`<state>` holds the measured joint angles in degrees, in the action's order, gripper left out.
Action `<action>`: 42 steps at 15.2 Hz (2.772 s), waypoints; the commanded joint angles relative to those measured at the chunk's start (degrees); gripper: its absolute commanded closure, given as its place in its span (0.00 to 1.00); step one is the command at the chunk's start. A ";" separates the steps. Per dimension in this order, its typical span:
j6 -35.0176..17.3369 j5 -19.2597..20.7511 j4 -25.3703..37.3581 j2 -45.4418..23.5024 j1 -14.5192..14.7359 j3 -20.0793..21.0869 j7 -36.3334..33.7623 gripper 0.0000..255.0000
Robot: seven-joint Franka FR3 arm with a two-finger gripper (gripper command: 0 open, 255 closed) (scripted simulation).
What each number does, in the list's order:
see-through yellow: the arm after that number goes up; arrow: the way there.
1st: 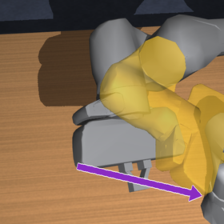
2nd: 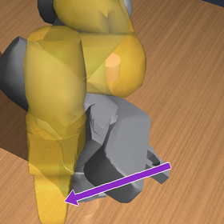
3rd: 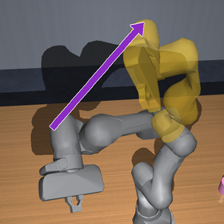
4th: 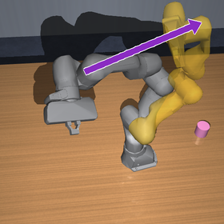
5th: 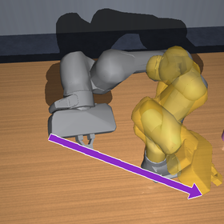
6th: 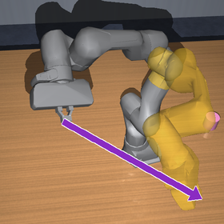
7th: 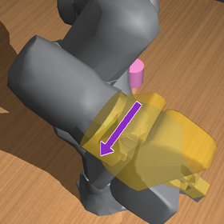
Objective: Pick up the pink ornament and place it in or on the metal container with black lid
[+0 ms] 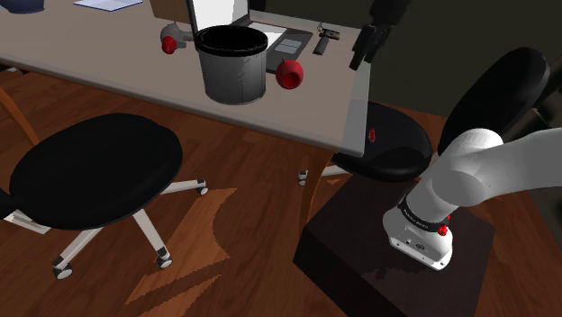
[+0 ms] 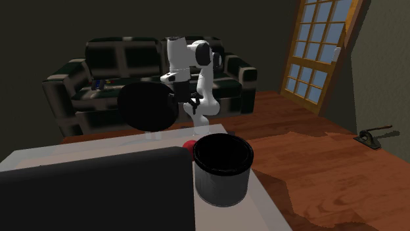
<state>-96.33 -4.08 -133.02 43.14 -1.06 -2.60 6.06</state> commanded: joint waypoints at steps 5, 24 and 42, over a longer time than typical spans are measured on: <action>-15.76 -0.63 -5.55 1.19 1.39 2.92 0.02 0.00; -62.95 1.39 -12.96 -10.59 1.62 12.55 -2.10 0.00; -62.11 1.38 -12.33 -10.38 1.64 12.47 -2.05 1.00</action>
<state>-158.90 -2.67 -145.63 32.65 0.55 9.95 3.94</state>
